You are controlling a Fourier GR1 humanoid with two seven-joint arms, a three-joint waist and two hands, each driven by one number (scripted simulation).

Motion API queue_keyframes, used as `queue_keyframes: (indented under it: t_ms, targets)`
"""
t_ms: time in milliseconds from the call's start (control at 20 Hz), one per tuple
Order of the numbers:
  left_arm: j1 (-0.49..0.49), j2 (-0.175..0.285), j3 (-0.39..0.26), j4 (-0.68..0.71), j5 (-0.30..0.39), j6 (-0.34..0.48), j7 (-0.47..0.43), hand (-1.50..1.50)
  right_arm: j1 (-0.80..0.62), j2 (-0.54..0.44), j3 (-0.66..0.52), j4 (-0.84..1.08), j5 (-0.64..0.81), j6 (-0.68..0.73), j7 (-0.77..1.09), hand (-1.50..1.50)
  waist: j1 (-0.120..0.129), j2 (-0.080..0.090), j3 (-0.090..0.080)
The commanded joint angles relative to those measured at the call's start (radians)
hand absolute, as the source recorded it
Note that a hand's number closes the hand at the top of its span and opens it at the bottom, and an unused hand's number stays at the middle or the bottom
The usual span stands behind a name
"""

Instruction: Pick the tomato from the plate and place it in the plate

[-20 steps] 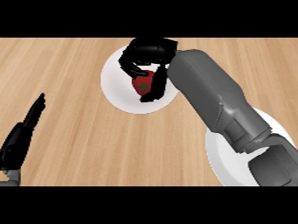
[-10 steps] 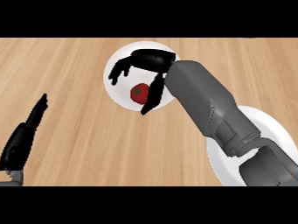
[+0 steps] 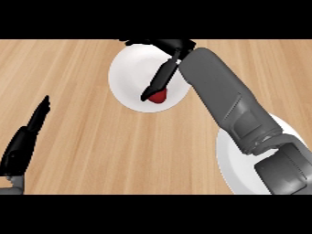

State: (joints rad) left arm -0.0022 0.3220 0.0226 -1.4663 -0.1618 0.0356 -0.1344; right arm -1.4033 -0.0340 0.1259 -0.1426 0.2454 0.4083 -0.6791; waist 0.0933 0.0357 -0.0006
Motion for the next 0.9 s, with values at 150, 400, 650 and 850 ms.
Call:
queue_keyframes:
  t_ms: [150,400,650,850]
  targets:
    - [-0.011,-0.003,-0.011,-0.014,-0.004,-0.008,-0.004,0.00,-0.026,-0.106,-0.155,0.074,-0.148,0.160,0.047,-1.50,0.031,0.021,0.001]
    - [-0.044,-0.016,-0.031,-0.019,-0.014,-0.008,0.003,0.00,-0.004,-0.176,-0.171,0.054,-0.163,0.213,0.025,-1.50,0.048,0.042,0.003]
    - [-0.051,-0.009,-0.020,-0.016,-0.007,-0.013,-0.003,0.00,0.006,-0.254,-0.176,0.014,-0.167,0.246,-0.001,-1.50,0.066,0.052,0.004]
    - [-0.051,-0.010,-0.028,-0.017,-0.012,-0.016,0.000,0.00,0.039,-0.267,-0.168,-0.001,-0.159,0.247,-0.014,-1.50,0.079,0.058,0.005]
